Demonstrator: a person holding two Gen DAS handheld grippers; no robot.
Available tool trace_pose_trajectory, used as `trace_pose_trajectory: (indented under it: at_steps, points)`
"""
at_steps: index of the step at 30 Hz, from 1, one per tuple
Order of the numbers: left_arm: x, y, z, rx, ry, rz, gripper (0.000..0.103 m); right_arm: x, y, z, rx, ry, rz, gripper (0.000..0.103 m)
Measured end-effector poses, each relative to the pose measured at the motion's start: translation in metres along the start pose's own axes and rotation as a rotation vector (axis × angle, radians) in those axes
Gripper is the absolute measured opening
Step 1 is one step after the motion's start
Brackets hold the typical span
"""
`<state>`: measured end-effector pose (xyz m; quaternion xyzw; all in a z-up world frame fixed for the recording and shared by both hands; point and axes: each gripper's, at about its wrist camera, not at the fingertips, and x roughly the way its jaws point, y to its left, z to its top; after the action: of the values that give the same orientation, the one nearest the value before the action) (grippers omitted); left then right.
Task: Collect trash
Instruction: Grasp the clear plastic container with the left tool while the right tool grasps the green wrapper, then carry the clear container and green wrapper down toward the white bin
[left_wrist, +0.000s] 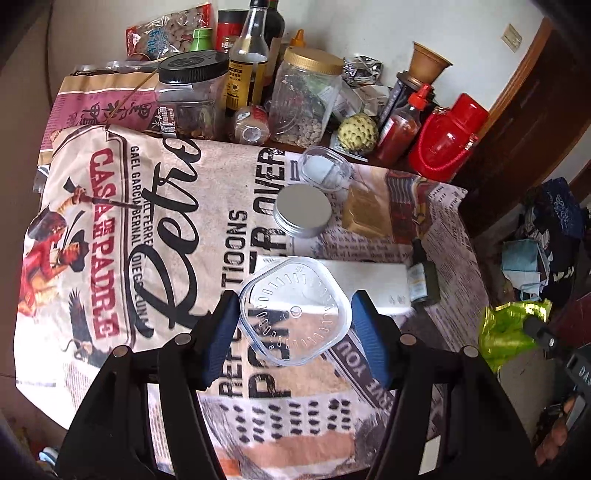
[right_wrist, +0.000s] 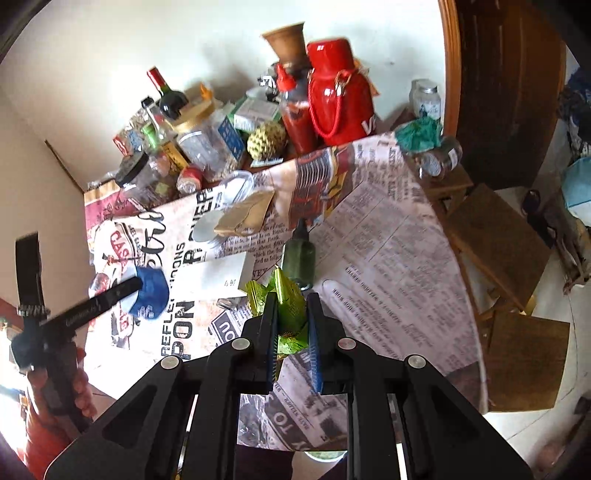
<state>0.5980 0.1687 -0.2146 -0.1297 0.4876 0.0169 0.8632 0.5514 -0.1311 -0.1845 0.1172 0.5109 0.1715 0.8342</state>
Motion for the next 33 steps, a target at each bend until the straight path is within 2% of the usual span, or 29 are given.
trace_pose_trajectory:
  at_steps: [5,15,18,27,33]
  points:
    - [-0.035,-0.024,-0.018,0.026,-0.077,0.034,0.061,-0.021,-0.010,-0.002,-0.031,-0.036,0.026,0.013]
    - [-0.130,-0.062,-0.055,-0.063,-0.303,0.067,0.061,-0.062,-0.013,-0.007,-0.203,-0.069,0.108,0.013]
    - [-0.157,-0.069,-0.066,-0.072,-0.344,0.066,0.061,-0.075,-0.010,-0.011,-0.224,-0.084,0.134,0.013]
    - [-0.218,-0.081,-0.104,-0.006,-0.429,0.075,0.061,-0.117,0.012,-0.041,-0.238,-0.154,0.185,0.013]
    - [-0.244,-0.068,-0.137,0.055,-0.449,0.016,0.061,-0.141,0.039,-0.083,-0.232,-0.193,0.161,0.013]
